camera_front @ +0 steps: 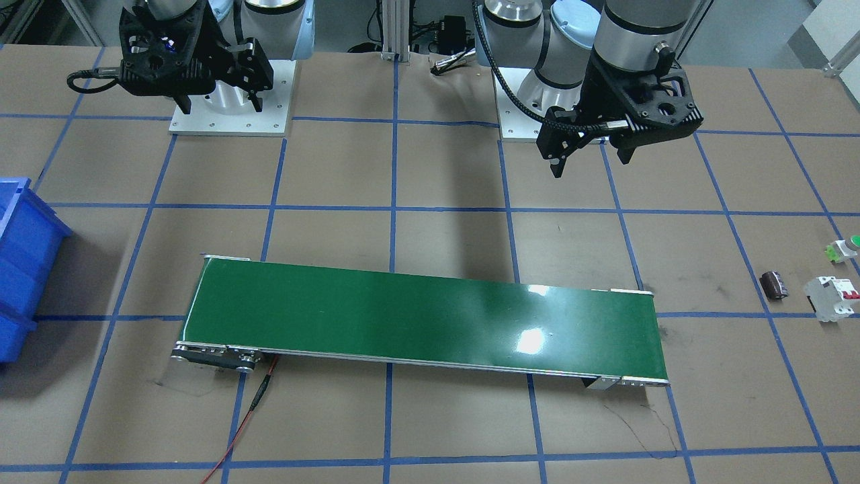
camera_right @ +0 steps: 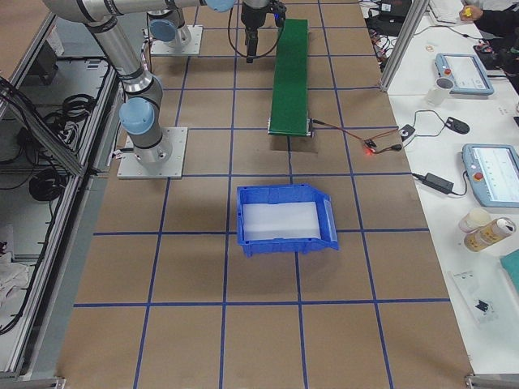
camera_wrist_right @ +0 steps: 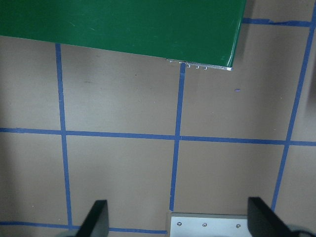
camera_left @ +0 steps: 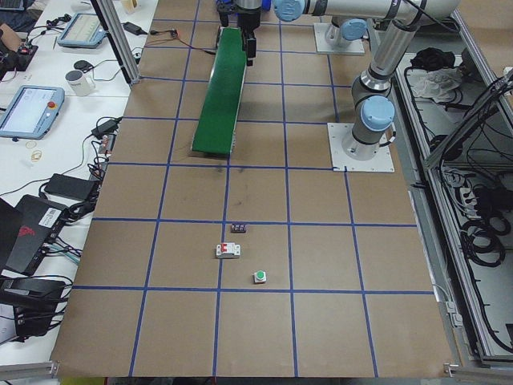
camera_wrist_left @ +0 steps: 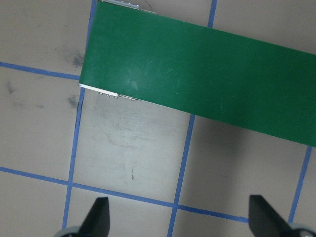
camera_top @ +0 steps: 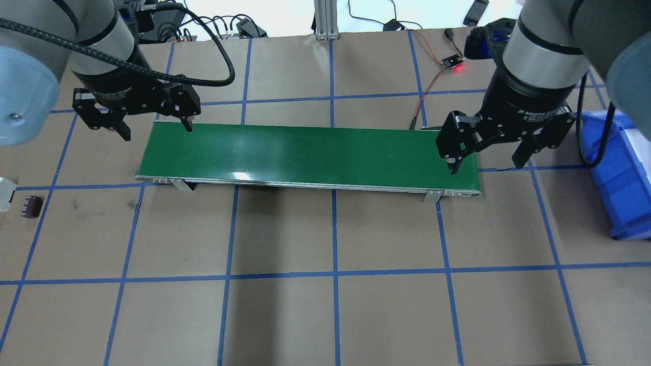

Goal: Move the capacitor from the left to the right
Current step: 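Move the left gripper outward and down toward the brown capacitor beside the belt, then lower the left gripper onto the brown capacitor and close on it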

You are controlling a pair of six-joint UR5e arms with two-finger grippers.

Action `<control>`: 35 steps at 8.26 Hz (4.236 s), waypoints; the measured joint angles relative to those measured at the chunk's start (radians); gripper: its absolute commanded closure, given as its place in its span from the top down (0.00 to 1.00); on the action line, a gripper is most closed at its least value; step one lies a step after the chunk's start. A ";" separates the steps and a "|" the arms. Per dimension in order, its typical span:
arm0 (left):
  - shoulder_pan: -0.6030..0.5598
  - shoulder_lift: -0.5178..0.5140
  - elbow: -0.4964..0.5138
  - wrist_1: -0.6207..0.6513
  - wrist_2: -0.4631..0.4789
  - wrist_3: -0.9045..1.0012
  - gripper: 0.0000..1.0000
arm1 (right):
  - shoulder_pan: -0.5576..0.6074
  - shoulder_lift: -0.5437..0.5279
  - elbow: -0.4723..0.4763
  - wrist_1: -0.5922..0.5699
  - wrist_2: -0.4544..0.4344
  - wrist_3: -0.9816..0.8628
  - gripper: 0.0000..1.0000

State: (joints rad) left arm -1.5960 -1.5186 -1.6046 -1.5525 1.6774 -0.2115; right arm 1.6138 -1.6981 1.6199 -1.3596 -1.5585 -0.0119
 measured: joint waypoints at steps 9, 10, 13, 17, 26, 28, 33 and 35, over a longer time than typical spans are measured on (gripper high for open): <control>0.516 -0.135 -0.015 0.116 0.007 0.543 1.00 | -0.001 -0.002 0.000 0.011 -0.002 -0.003 1.00; 0.586 -0.184 -0.017 0.184 0.009 0.625 1.00 | -0.001 -0.002 0.000 0.011 -0.003 -0.003 1.00; 0.703 -0.331 -0.031 0.412 0.020 0.831 1.00 | -0.001 -0.003 0.000 0.011 -0.003 -0.003 1.00; 0.764 -0.467 -0.036 0.538 0.025 0.982 1.00 | -0.002 -0.003 0.000 0.011 -0.002 -0.002 1.00; 0.806 -0.552 -0.129 0.633 0.019 1.078 1.00 | 0.000 -0.008 0.000 0.013 -0.006 -0.003 1.00; 0.820 -0.561 -0.129 0.634 0.018 1.090 0.99 | 0.000 -0.008 0.000 0.013 -0.005 -0.004 1.00; 0.824 -0.568 -0.129 0.634 0.016 1.113 0.59 | 0.000 -0.006 0.000 0.013 -0.005 -0.005 1.00; 0.824 -0.569 -0.129 0.633 0.015 1.128 0.46 | 0.000 -0.004 0.000 0.013 -0.006 -0.005 1.00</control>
State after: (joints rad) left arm -0.7720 -2.0877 -1.7334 -0.9193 1.6923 0.9168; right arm 1.6138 -1.7025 1.6199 -1.3468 -1.5645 -0.0169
